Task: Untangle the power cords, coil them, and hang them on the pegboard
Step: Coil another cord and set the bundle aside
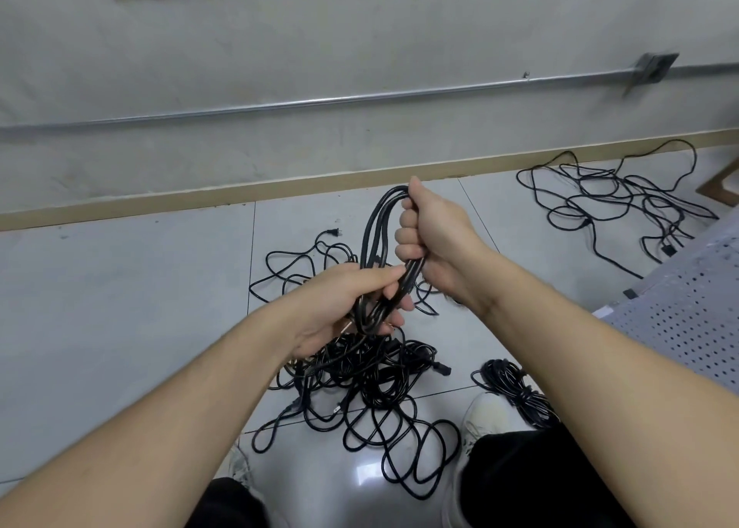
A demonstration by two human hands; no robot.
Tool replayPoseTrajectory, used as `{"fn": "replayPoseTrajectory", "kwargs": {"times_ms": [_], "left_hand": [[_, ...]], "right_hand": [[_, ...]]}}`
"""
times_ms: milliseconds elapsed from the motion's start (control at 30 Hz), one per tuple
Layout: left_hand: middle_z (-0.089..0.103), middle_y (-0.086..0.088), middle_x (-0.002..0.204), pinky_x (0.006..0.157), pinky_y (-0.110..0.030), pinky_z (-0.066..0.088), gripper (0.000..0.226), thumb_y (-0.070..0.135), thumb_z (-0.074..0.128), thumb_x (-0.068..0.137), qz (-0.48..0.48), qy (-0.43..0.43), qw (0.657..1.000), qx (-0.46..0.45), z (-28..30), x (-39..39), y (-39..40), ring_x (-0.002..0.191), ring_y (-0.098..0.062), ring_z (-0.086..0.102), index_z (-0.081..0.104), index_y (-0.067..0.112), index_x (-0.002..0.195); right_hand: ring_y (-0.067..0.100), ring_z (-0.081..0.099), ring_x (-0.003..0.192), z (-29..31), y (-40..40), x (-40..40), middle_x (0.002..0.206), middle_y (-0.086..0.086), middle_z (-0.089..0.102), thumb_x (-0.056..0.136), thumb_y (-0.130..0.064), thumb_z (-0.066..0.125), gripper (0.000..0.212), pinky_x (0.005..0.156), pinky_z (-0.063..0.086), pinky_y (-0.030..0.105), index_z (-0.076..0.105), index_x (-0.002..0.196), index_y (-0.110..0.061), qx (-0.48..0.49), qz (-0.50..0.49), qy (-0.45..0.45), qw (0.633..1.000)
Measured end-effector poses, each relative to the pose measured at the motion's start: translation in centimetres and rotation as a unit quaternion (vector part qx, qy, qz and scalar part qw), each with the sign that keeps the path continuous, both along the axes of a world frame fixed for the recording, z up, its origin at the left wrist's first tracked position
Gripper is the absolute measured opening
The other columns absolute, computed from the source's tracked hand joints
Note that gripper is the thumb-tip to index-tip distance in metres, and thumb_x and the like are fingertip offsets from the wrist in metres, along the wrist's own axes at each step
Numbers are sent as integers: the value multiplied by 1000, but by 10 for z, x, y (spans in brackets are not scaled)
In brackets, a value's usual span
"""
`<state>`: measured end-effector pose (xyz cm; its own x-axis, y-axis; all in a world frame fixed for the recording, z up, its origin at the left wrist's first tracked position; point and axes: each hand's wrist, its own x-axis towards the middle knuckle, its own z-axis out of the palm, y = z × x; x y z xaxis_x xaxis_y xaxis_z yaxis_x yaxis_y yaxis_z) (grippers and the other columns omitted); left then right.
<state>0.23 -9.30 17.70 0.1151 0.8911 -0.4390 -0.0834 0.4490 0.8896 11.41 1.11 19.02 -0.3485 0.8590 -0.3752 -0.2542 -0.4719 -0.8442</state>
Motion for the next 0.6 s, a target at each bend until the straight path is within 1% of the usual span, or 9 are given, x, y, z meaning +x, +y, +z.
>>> {"fn": "replayPoseTrajectory", "kwargs": {"times_ms": [67,133,267,333,400,433,500,533,600], "left_hand": [[60,-3,79,68,-34,54,38,37,59,97,-15,-70,997,-1,2,4,-3,62,-16,54,52,21,63],[49,1,72,60,-31,51,42,40,56,99,12,-105,994,2,-2,9,-4,56,-14,43,48,22,62],[42,4,66,57,-31,50,47,45,52,103,110,-136,985,9,-6,8,3,51,-11,38,46,23,61],[41,4,67,57,-29,45,46,44,49,105,162,-164,973,25,-3,1,7,52,-11,38,45,22,64],[41,4,68,56,-27,42,42,43,49,105,217,-182,958,39,-1,-6,10,53,-11,38,47,21,70],[42,4,68,55,-26,43,39,43,51,105,244,-185,951,43,-2,-10,11,53,-11,38,50,20,73],[44,5,67,53,-25,45,35,42,53,104,289,-178,939,47,-5,-17,13,52,-9,38,59,17,82],[44,6,67,51,-24,45,34,42,52,105,303,-173,936,49,-7,-19,14,52,-9,38,63,14,89],[42,6,67,49,-23,42,33,41,50,106,324,-164,930,58,-10,-25,15,51,-8,36,68,13,100]], "right_hand": [[6,15,39,0,2,1,53,-8,20,109,-39,44,34,33,17,19,42,83,-17,-20,13,30,999],[7,20,42,-4,1,2,54,-7,24,108,-42,44,36,35,21,18,46,84,-15,-6,18,34,999],[16,58,59,-23,-9,6,71,4,63,108,-57,21,60,52,49,28,59,111,-11,0,111,13,994],[18,62,62,-38,-14,5,71,1,66,109,-51,16,57,60,52,29,59,115,-14,7,195,-43,980],[23,60,75,-48,-21,5,72,-5,62,106,-38,18,50,77,49,32,66,101,-24,37,303,-104,947],[28,62,87,-49,-24,5,78,-4,66,104,-34,18,52,87,46,35,69,95,-26,65,367,-138,918],[27,66,112,-46,-32,7,100,1,77,102,-30,24,45,106,41,40,68,96,-23,114,469,-198,853],[24,66,115,-43,-35,8,104,3,77,101,-28,31,36,110,41,42,66,96,-21,133,491,-215,834],[26,70,99,-38,-37,7,88,7,76,101,-24,44,22,104,50,44,60,88,-17,154,495,-221,826]]}}
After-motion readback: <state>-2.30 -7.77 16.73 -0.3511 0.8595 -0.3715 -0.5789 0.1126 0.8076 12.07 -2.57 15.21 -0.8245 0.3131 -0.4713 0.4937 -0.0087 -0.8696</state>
